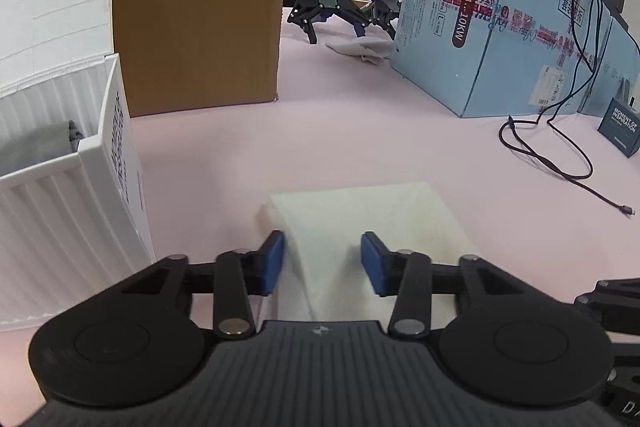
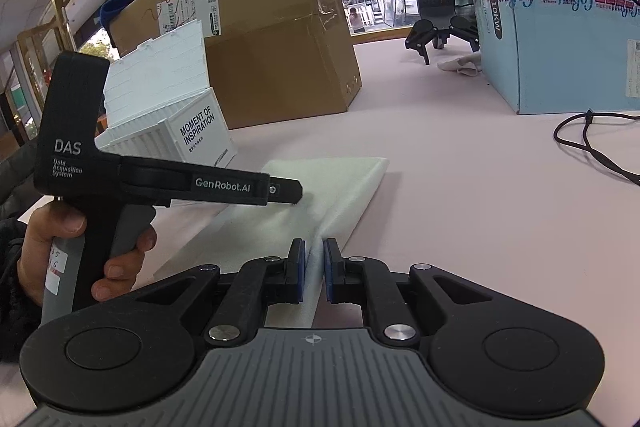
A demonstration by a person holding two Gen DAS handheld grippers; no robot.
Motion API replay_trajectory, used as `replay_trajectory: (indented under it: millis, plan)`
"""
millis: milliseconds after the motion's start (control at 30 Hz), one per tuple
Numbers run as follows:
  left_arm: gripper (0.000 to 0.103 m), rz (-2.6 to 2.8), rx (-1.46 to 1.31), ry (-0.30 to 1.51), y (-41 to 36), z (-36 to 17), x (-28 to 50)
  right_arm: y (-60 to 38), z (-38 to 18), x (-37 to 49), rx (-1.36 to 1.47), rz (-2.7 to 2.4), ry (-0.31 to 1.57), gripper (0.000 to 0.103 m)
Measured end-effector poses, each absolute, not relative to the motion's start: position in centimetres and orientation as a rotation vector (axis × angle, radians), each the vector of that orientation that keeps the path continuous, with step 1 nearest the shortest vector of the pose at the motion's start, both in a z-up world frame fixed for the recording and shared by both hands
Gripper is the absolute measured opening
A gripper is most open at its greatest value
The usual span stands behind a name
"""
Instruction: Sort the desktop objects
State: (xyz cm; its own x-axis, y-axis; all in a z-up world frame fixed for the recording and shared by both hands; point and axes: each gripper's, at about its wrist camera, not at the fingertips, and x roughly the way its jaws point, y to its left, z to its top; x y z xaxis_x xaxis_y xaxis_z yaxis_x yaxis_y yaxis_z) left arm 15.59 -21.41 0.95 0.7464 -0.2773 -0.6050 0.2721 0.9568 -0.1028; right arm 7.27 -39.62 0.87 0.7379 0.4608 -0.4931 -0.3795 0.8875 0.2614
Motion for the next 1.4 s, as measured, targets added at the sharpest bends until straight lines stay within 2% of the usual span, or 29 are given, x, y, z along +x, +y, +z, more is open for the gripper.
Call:
replay_trajectory:
  millis: [33,133,467,700,767,800,833,867,900,1000,1133,1200,1267,1333,1367,1400]
  plan:
    - [0.023,-0.307,-0.009,0.660,-21.3,1.0,15.4,-39.7,0.9,7.2,0.151,0.458,0.580,0.009]
    - [0.016,-0.325,-0.010,0.654,-21.0,1.0,15.0,-40.1,0.8,7.4,0.169,0.428,0.584,0.009]
    - [0.015,-0.373,-0.006,0.692,-19.7,1.5,8.8,-41.5,1.0,7.5,0.236,0.353,0.533,0.009]
    - [0.016,-0.415,0.053,0.674,-20.3,1.5,6.5,-41.7,0.5,8.4,0.261,0.318,0.588,0.009]
    - [0.024,-0.402,0.002,0.701,-19.6,1.5,7.7,-41.8,0.4,8.6,0.270,0.311,0.599,0.009]
    - [0.043,-0.392,-0.025,0.712,-19.1,1.5,8.3,-41.9,0.3,8.6,0.274,0.309,0.599,0.009]
    - [0.072,-0.376,-0.045,0.715,-18.7,1.6,8.8,-41.9,0.3,8.5,0.277,0.306,0.598,0.009]
    - [0.085,-0.355,-0.066,0.707,-18.1,1.8,9.4,-41.9,0.3,8.6,0.279,0.306,0.602,0.009]
    - [0.092,-0.330,-0.087,0.690,-17.6,2.0,9.9,-42.0,0.2,8.6,0.280,0.306,0.605,0.009]
    - [0.092,-0.317,-0.078,0.666,-17.0,2.2,11.3,-42.0,0.2,8.7,0.285,0.306,0.607,0.010]
    - [0.096,-0.408,-0.090,0.757,-17.0,1.2,13.3,-41.9,0.2,8.6,0.276,0.307,0.606,0.011]
    - [0.095,-0.482,-0.092,0.758,-17.2,1.3,13.2,-41.9,0.2,8.6,0.275,0.310,0.605,0.012]
    - [0.083,-0.572,-0.124,0.770,-17.4,1.4,12.8,-41.9,0.2,8.6,0.276,0.311,0.605,0.012]
    - [0.050,-0.602,-0.136,0.779,-17.7,1.4,12.4,-41.9,0.2,8.6,0.275,0.310,0.603,0.012]
    - [0.043,-0.594,-0.131,0.776,-17.8,1.3,12.2,-41.9,0.2,8.6,0.275,0.310,0.603,0.012]
    - [0.029,-0.563,-0.116,0.762,-18.0,1.2,12.0,-41.9,0.2,8.6,0.275,0.309,0.602,0.012]
